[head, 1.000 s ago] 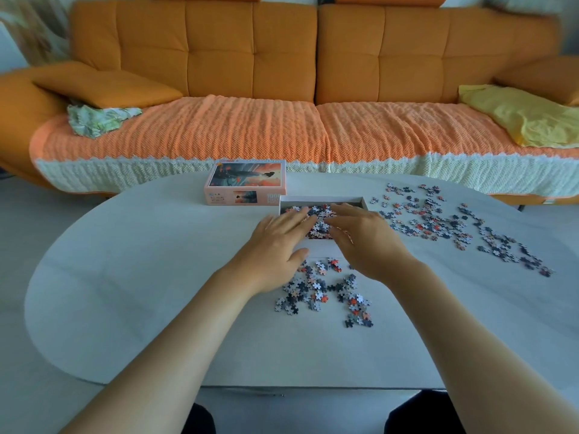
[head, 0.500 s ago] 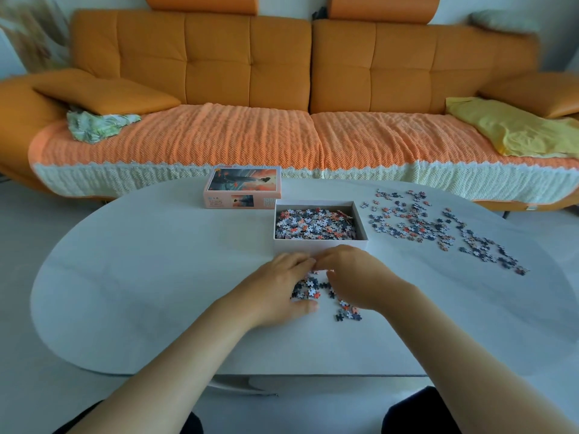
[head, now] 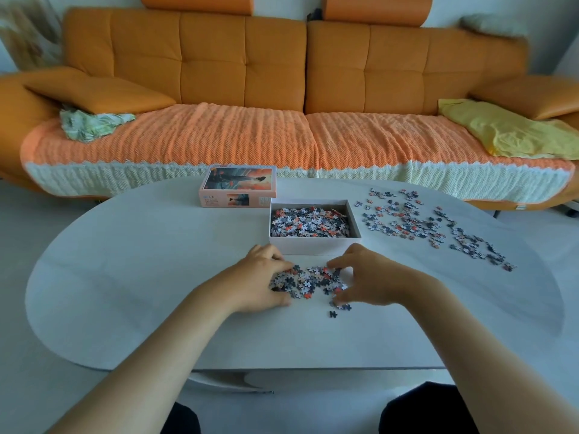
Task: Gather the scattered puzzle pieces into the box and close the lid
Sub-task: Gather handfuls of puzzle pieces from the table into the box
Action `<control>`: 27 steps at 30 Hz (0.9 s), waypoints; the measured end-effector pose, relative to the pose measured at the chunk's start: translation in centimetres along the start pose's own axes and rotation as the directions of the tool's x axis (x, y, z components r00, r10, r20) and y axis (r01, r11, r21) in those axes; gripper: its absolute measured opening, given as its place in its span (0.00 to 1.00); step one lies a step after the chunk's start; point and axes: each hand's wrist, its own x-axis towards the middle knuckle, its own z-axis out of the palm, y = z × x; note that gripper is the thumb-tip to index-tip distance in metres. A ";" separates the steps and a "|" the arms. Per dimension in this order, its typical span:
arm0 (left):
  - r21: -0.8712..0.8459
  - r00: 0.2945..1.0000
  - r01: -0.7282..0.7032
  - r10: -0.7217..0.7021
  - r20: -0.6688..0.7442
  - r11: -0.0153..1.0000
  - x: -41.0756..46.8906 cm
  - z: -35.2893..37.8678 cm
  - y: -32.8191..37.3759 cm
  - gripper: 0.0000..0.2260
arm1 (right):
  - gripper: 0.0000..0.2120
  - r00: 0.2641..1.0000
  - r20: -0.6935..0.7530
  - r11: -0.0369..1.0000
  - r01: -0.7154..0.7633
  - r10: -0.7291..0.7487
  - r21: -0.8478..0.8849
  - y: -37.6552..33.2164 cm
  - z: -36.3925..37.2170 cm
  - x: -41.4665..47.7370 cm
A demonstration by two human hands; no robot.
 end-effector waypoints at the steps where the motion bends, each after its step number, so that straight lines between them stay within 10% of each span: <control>1: -0.014 1.000 -0.006 0.006 -0.015 1.000 0.0 0.1 0.2 0.33 | 0.31 1.000 -0.008 1.000 0.004 -0.004 0.008 -0.3 0.1 0.2; 9: -0.019 1.000 -0.009 0.009 -0.020 1.000 0.4 0.2 1.2 0.36 | 0.37 0.998 -0.065 0.999 -0.013 0.016 0.041 -2.6 0.8 0.9; 17: -0.101 0.990 -0.021 0.006 -0.143 0.995 1.0 0.2 1.7 0.09 | 0.16 0.986 -0.168 0.990 0.000 0.024 0.144 -3.8 0.9 1.7; 27: -0.274 0.979 0.008 -0.064 -0.195 0.962 2.0 -1.1 1.8 0.05 | 0.06 0.981 -0.190 0.967 0.022 0.027 0.252 -3.5 0.2 2.4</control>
